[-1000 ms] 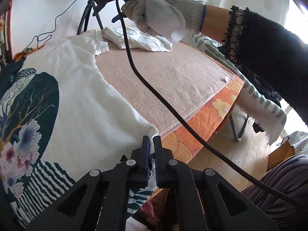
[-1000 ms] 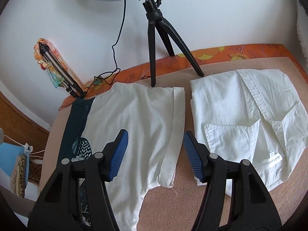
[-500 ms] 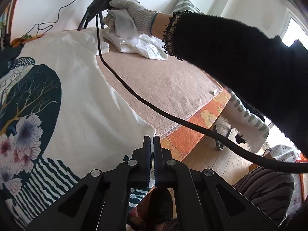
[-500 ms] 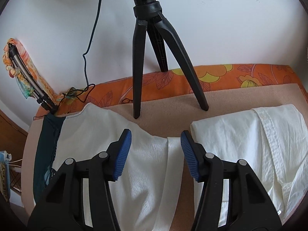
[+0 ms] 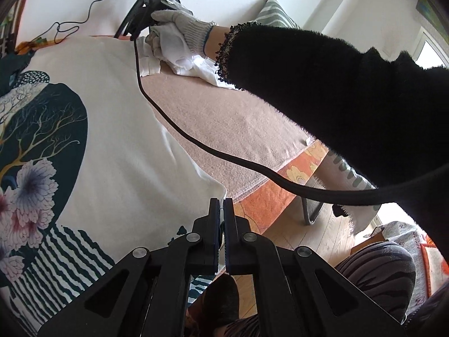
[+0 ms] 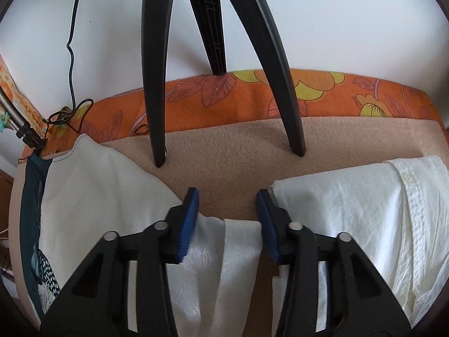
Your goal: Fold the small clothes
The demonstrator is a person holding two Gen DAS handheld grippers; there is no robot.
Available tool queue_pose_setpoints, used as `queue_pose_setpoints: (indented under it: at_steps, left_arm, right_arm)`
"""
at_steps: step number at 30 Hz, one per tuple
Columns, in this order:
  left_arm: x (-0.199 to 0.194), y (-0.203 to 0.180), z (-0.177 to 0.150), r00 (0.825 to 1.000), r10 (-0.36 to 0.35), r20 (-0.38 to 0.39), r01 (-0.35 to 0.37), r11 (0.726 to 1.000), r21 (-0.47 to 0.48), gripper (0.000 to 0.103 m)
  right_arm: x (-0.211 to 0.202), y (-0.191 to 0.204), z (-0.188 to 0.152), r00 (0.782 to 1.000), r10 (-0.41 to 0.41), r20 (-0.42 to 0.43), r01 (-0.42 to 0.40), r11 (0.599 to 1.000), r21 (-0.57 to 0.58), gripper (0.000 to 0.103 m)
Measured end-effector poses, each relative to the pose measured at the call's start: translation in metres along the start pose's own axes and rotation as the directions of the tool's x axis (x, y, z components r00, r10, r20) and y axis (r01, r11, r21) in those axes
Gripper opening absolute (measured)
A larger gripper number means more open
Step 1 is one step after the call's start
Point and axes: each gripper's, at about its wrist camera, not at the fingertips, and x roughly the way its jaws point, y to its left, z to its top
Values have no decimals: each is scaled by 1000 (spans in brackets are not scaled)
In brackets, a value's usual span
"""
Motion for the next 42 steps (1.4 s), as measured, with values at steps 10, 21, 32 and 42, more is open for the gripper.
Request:
queue_pose_setpoints:
  at_steps: [10,21,32,42]
  left_arm:
    - [-13,8,-5,999,-4,34,5,999,-35,1]
    - [-50,32,-14,995,41,96,-31,994,-100,1]
    - [-85,72,-43,985,134,112,-110,973,-202,1]
    - [-107,102,-55,975,178,131,-138,953,-271,1]
  right_arm:
    - [-39,7,10,998,-5,70,3,1000,20,7]
    - [-71,82,19,993,-80,88,83,996,-40,7]
    - [-71,194,22,988,-106,109,120,984,-133,7]
    - [-32,280,7,988,-130,84,147,959,-243,7]
